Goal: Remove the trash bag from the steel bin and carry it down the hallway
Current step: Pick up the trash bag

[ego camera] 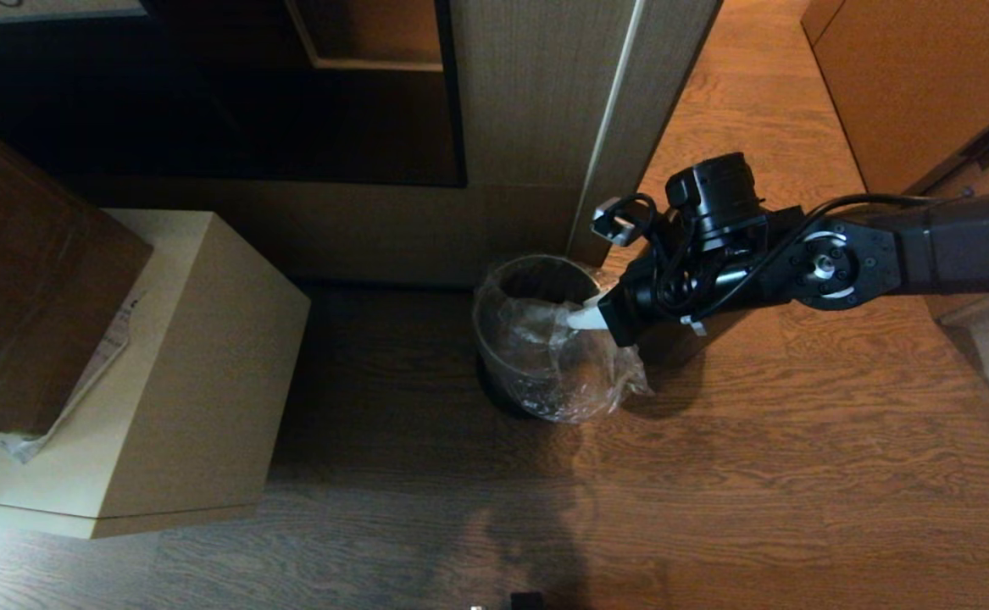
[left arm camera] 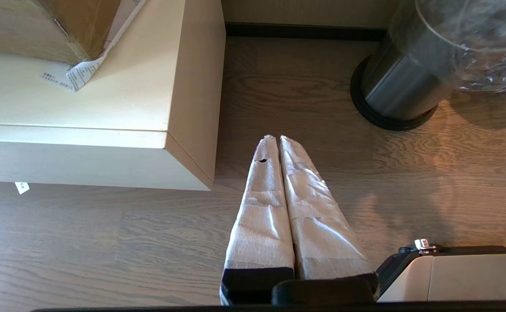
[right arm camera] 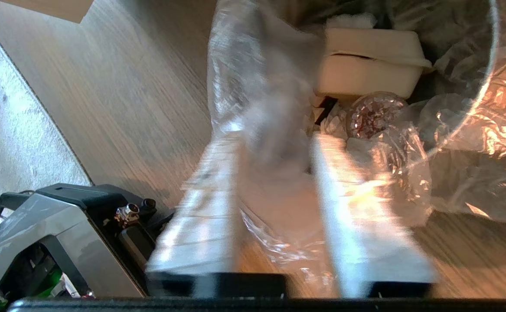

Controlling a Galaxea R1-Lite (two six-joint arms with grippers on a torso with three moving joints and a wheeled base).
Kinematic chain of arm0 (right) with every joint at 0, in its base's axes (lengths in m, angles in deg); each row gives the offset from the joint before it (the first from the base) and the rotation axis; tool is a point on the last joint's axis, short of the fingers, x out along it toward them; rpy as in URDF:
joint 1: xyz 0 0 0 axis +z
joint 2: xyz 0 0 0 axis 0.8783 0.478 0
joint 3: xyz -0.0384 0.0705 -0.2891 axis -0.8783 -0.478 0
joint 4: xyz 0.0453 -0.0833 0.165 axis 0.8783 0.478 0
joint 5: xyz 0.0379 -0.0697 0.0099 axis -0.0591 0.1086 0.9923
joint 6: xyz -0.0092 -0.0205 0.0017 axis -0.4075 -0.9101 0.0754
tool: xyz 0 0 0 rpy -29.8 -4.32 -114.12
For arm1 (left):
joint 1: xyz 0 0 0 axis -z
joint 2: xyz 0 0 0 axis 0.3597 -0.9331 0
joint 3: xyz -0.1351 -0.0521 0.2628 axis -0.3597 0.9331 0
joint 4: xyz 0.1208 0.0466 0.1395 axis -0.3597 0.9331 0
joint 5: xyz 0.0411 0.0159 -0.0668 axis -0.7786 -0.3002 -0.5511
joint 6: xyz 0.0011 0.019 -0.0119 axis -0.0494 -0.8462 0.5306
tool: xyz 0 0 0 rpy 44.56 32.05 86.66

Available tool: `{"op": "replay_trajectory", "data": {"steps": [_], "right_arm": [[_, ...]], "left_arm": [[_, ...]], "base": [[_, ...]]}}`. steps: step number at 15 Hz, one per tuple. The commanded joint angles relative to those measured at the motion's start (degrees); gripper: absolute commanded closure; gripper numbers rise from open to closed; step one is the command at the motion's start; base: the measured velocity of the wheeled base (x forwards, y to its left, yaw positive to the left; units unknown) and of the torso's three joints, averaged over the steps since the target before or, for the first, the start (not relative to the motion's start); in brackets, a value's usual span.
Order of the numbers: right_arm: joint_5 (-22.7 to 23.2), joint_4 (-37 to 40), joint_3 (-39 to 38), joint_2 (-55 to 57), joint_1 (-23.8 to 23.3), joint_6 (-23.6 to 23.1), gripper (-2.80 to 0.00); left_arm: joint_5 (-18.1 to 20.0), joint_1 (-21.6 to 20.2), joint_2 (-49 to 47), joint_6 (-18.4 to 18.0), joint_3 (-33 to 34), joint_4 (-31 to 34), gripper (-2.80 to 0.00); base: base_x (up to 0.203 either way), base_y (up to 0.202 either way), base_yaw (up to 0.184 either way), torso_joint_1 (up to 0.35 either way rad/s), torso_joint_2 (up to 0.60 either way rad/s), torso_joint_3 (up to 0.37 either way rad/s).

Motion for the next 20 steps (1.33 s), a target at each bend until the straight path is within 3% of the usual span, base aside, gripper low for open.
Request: {"op": "replay_trajectory", "data": {"steps": [1, 3, 10, 14, 20], "right_arm": [[0.1, 0.1, 0.0, -0.9, 0.1, -0.1, -2.8], [-0.1, 0.2, -0.2, -1.6, -0.3, -0.1, -2.8], [0.0, 3.4, 4.5, 4.0, -9.8, 4.0, -2.8], [0.3, 7.5, 13.6, 4.0, -9.9, 9.3, -2.8], [0.0, 8.9, 10.2, -0.3, -10.5, 9.0, -2.8]], "left_arm": [[0.0, 0.0, 0.0, 0.0, 0.7, 0.0, 0.0], [0.0, 0.0, 0.0, 0.0, 0.7, 0.0, 0.0], [0.0, 0.0, 0.0, 0.0, 0.6, 0.0, 0.0], [0.0, 0.0, 0.0, 0.0, 0.7, 0.0, 0.0], [0.0, 0.0, 0.0, 0.0, 0.6, 0.0, 0.0]], "base": [[0.0, 0.0, 0.0, 0.0, 0.0, 0.0], [0.0, 0.0, 0.0, 0.0, 0.0, 0.0], [0.0, 0.0, 0.0, 0.0, 0.0, 0.0], [0.0, 0.0, 0.0, 0.0, 0.0, 0.0], [0.0, 0.0, 0.0, 0.0, 0.0, 0.0]]}}
